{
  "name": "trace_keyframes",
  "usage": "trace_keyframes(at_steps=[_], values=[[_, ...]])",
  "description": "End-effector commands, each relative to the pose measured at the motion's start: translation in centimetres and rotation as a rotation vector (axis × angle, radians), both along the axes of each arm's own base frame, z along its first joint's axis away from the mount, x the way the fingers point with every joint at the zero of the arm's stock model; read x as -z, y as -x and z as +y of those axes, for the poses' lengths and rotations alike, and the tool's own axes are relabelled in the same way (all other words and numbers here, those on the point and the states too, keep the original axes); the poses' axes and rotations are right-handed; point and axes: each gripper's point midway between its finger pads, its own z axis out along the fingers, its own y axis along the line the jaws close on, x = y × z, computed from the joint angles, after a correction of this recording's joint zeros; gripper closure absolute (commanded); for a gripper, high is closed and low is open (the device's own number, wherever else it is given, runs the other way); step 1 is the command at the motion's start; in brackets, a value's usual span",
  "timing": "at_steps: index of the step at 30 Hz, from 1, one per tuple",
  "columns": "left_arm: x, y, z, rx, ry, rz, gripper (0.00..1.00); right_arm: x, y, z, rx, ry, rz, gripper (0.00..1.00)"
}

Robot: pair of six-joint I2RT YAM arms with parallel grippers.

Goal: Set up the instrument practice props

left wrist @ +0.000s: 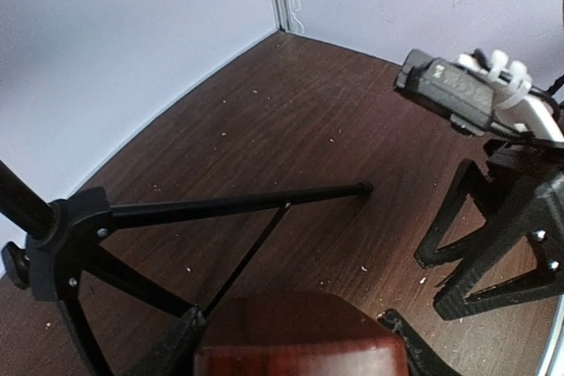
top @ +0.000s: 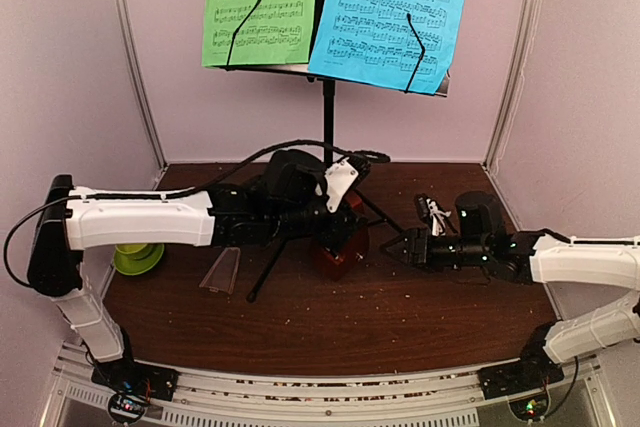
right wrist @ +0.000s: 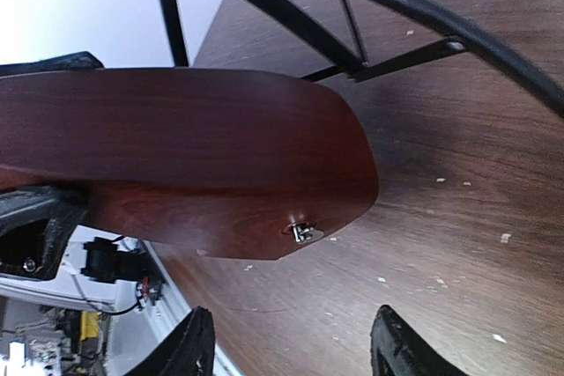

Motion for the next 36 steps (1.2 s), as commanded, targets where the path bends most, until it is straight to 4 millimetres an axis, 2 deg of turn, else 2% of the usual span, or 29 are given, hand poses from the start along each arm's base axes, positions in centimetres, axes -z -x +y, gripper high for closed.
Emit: trace_keyframes(at_steps=[1,9,16,19,20,24,26,31,32,36], values=[[-4.2,-2.0,-1.4,-0.046,0.243,-0.023,0.95,1.1,-0.4,-2.6,0.066,0.143,-0.053,0.37],[0.0,-2.5,-2.8,-0.054,0.251,0.067,0.92,0.8,-0.5,-2.4,0.046,0.176,-0.048,0.38],[2.9,-3.0,-2.6,-0.125,0.255,0.136,0.91,0.8,-0.3,-2.1,0.019,0.177,-0.043,0.39],[3.5,-2.8,-2.6,-0.133,0.262,0.166,0.85,0.9,-0.2,-1.9,0.006,0.184,-0.04,0.39],[3.5,-2.7,-2.6,-0.13,0.264,0.171,0.81,1.0,-0.2,-1.9,0.002,0.188,-0.04,0.38],[4.1,-2.2,-2.5,-0.13,0.245,0.205,0.48,1.0,-0.3,-1.6,-0.019,0.198,-0.043,0.39],[4.3,-1.6,-2.2,-0.12,0.241,0.233,0.37,1.0,-0.3,-1.5,-0.03,0.208,-0.044,0.39],[5.0,0.2,-0.1,-0.069,0.265,0.287,0.05,0.7,-0.5,-1.4,-0.036,0.216,-0.053,0.38],[5.2,0.4,0.5,-0.062,0.265,0.281,0.03,0.6,-0.5,-1.4,-0.036,0.216,-0.054,0.38],[6.2,1.4,2.2,-0.011,0.274,0.249,0.02,0.6,-0.5,-1.5,-0.032,0.21,-0.05,0.37]])
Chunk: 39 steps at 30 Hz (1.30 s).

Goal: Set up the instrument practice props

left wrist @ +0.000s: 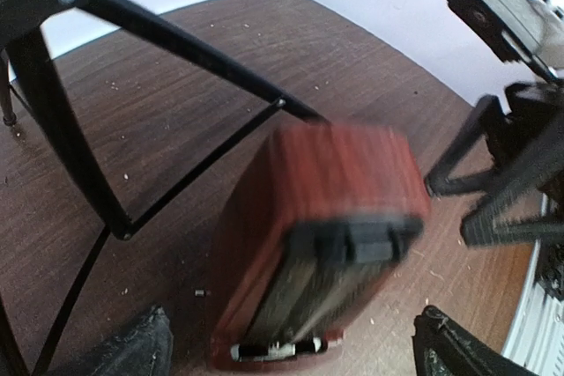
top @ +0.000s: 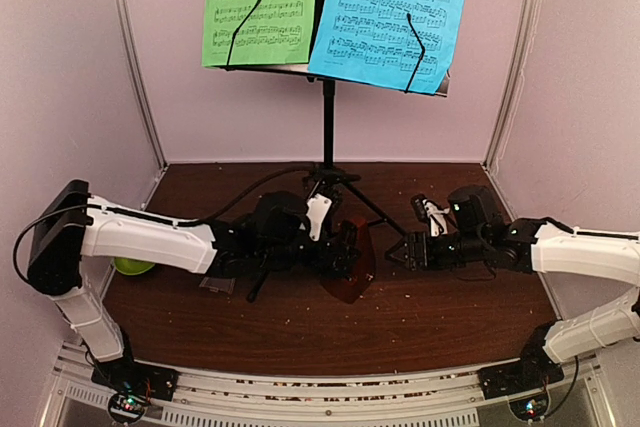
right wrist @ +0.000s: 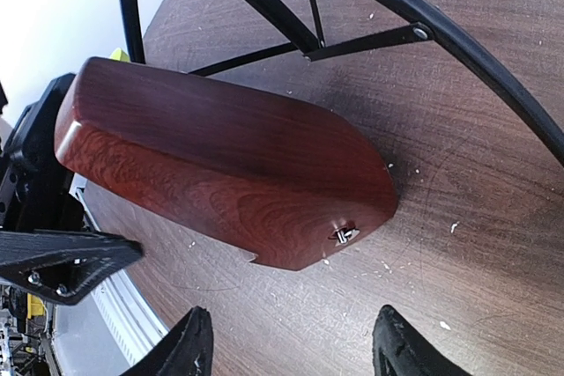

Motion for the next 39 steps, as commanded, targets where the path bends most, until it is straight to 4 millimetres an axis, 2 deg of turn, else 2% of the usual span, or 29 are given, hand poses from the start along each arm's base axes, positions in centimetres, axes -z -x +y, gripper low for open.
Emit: trace_keyframes(at_steps=[1,4,13,18,24,28,33,37,39], values=[[-1.5,0.5,0.8,0.078,0.114,-0.051,0.02,-0.8,-0.4,0.1,-0.004,-0.01,-0.014,0.37],[0.1,0.7,0.8,0.135,0.111,-0.031,0.02,-0.9,-0.4,0.1,-0.003,-0.014,-0.012,0.37],[3.2,0.8,-0.1,0.267,0.093,-0.063,0.02,-0.9,0.0,-0.2,-0.002,-0.009,0.01,0.37],[5.3,0.9,-0.6,0.276,0.113,-0.038,0.02,-1.1,0.2,-0.5,0.007,-0.012,0.012,0.38],[5.2,2.4,-1.5,0.336,0.166,-0.023,0.02,-1.5,0.2,-0.8,0.015,-0.014,0.011,0.38],[5.0,4.1,-2.1,0.357,0.174,-0.023,0.02,-2.5,0.0,-0.7,0.025,-0.046,-0.005,0.37],[4.7,6.2,-3.0,0.351,0.196,-0.019,0.02,-4.6,0.3,-0.7,0.045,-0.119,-0.018,0.24],[5.1,8.0,-4.4,0.384,0.195,-0.014,0.02,-6.5,0.4,-1.2,0.075,-0.158,-0.044,0.06],[5.4,8.2,-5.2,0.395,0.198,-0.009,0.02,-7.4,0.5,-1.7,0.093,-0.163,-0.061,0.01]])
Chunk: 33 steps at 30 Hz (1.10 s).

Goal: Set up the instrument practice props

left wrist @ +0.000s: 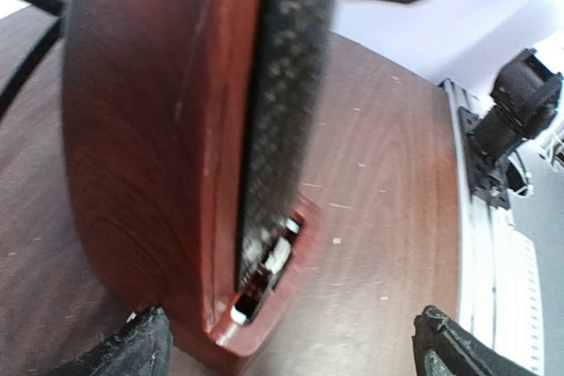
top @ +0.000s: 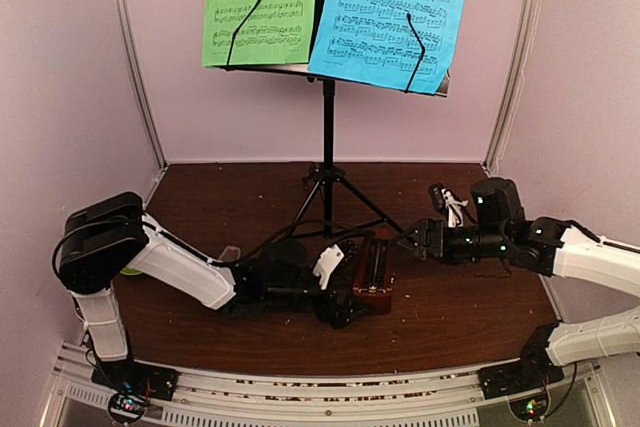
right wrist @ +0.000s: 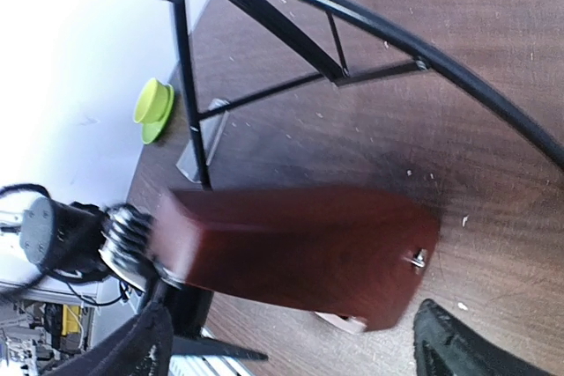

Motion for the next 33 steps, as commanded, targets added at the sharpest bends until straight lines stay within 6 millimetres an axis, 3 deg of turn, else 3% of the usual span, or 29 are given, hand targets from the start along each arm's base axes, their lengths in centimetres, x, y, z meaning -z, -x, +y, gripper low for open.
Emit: trace_keyframes(at_steps=[1,5,8,11,14,20,25,33], values=[[-1.3,0.6,-2.6,0.03,0.082,-0.016,0.02,-3.9,-0.5,-0.7,0.057,-0.054,-0.065,0.0],[-2.1,0.5,-4.6,0.066,0.097,-0.05,0.02,-5.0,-0.8,-1.7,0.114,-0.036,-0.077,0.0],[-2.8,0.7,-4.8,0.081,0.102,-0.083,0.02,-4.9,-1.0,-1.9,0.14,0.013,-0.055,0.0],[-3.5,0.1,-2.8,0.014,0.103,-0.113,0.02,-4.2,-1.1,-1.6,0.144,0.095,-0.043,0.0],[-4.0,-1.2,0.6,-0.094,0.093,-0.123,0.02,-3.9,-1.2,-1.6,0.171,0.186,-0.049,0.0],[-3.8,-3.8,5.7,-0.269,0.019,-0.143,0.02,-3.1,-1.6,-1.3,0.221,0.318,-0.007,0.03],[-3.4,-5.2,7.5,-0.35,-0.035,-0.148,0.02,-1.9,-1.7,-0.1,0.214,0.403,0.005,0.1],[-3.3,-5.5,8.4,-0.376,-0.071,-0.174,0.02,0.2,-1.7,1.7,0.19,0.531,0.028,0.26]])
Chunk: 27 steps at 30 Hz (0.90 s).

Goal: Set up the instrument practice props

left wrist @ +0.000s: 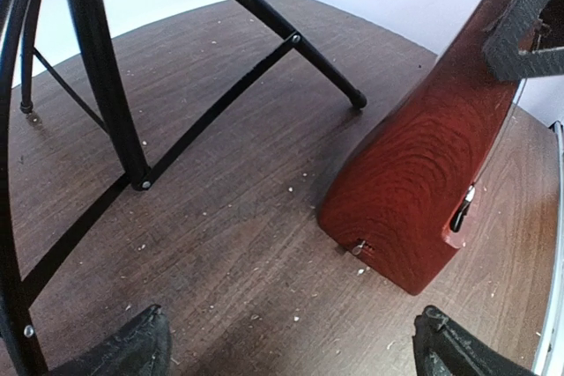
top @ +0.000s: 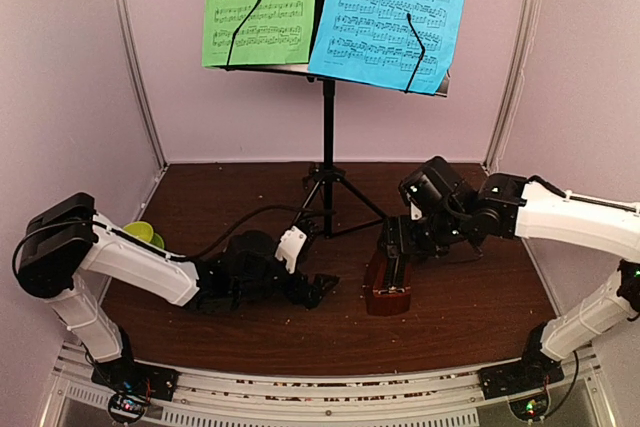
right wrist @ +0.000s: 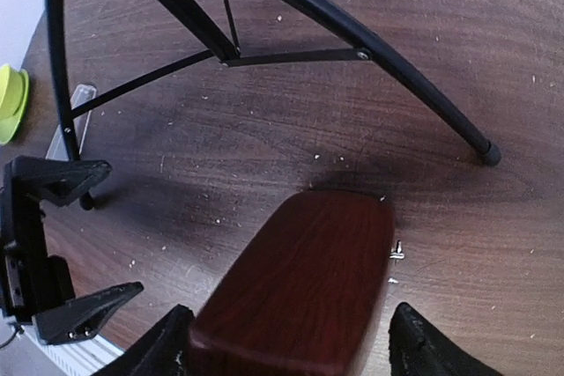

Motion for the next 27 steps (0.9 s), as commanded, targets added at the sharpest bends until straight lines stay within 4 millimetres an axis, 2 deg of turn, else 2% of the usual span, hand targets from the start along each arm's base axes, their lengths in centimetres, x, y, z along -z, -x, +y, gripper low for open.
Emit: trace_keyframes(at_steps=[1,3,8,12,19,22,27], values=[[-1.0,-0.5,0.8,-0.03,0.0,-0.039,0.02,-0.6,-0.4,0.0,0.029,0.086,-0.026,0.33],[-0.9,-0.4,0.9,-0.024,-0.004,-0.042,0.02,-0.4,-0.5,0.1,0.036,0.105,-0.022,0.41],[-1.0,0.4,0.5,0.04,-0.015,-0.069,0.02,0.1,-0.4,0.2,0.037,0.112,0.002,0.53],[-0.8,1.6,0.4,0.12,-0.014,-0.1,0.02,-0.8,-0.3,1.0,0.0,0.057,-0.024,0.66],[0.1,3.8,0.0,0.271,-0.043,-0.135,0.02,-2.5,0.4,3.0,-0.147,-0.041,-0.048,0.79],[0.4,4.3,-0.4,0.318,-0.068,-0.144,0.02,-3.2,0.6,2.9,-0.178,-0.056,-0.069,0.89],[0.3,4.8,-1.4,0.359,-0.065,-0.152,0.05,-3.8,0.5,2.6,-0.177,-0.089,-0.091,1.0]])
